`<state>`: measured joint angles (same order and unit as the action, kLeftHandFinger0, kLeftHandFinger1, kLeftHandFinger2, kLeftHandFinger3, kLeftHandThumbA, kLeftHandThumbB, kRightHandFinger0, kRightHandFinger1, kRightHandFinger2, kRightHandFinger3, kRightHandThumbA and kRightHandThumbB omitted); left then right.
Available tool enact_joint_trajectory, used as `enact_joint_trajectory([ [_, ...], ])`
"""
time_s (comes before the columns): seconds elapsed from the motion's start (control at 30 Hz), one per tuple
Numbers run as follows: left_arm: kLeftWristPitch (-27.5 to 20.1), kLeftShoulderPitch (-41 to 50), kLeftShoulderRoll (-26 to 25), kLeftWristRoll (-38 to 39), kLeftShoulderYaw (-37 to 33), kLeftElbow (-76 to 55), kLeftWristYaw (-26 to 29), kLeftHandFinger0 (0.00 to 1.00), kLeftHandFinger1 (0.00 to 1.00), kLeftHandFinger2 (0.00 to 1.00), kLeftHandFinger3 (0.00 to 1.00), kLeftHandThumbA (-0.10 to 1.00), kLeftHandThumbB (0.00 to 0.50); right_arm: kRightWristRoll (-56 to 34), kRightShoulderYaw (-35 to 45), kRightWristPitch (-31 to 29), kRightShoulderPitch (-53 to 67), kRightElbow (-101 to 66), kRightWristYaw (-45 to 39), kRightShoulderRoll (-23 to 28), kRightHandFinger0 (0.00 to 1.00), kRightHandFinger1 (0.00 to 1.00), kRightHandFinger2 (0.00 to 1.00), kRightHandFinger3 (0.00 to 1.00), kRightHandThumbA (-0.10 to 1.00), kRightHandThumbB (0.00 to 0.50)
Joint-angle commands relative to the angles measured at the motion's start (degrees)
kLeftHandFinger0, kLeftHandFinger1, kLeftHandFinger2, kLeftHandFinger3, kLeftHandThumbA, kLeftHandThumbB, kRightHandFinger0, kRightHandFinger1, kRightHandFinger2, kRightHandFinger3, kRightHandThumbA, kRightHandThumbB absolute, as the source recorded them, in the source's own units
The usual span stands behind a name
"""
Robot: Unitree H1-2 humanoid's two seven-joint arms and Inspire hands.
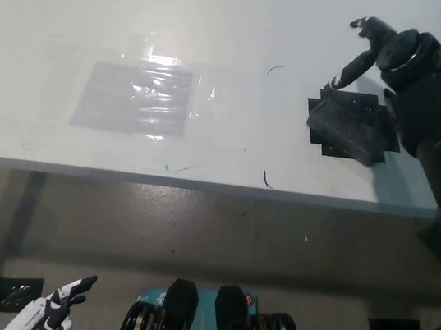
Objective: A whiteboard eraser is kept on the black marked spot on the table infront of the robot and the robot uses its right hand to swipe it back and forth on the table twice to clean it
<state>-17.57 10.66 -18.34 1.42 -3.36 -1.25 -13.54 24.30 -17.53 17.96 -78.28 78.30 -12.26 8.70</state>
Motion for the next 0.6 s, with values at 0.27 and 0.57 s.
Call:
enact_joint_trajectory([
  [0.27,-2.2,0.8,-1.3,-0.3,0.3,-2.0,-0.8,1.0,1.0,1.0,1.0,0.97,0.369,-1.6,0.0,1.0,-0.6,1.5,0.4,-1.3,1.0,1.0,1.0,1.0,1.0,0.297],
  [0.57,-2.8,0.7,-1.5,0.1,0.2,-1.7,-1.1,1.0,1.0,1.0,1.0,0.96,0.366,2.5,-7.3,4.1,2.4,2.8,4.2,-0.8,1.0,1.0,1.0,1.0,1.0,0.368],
])
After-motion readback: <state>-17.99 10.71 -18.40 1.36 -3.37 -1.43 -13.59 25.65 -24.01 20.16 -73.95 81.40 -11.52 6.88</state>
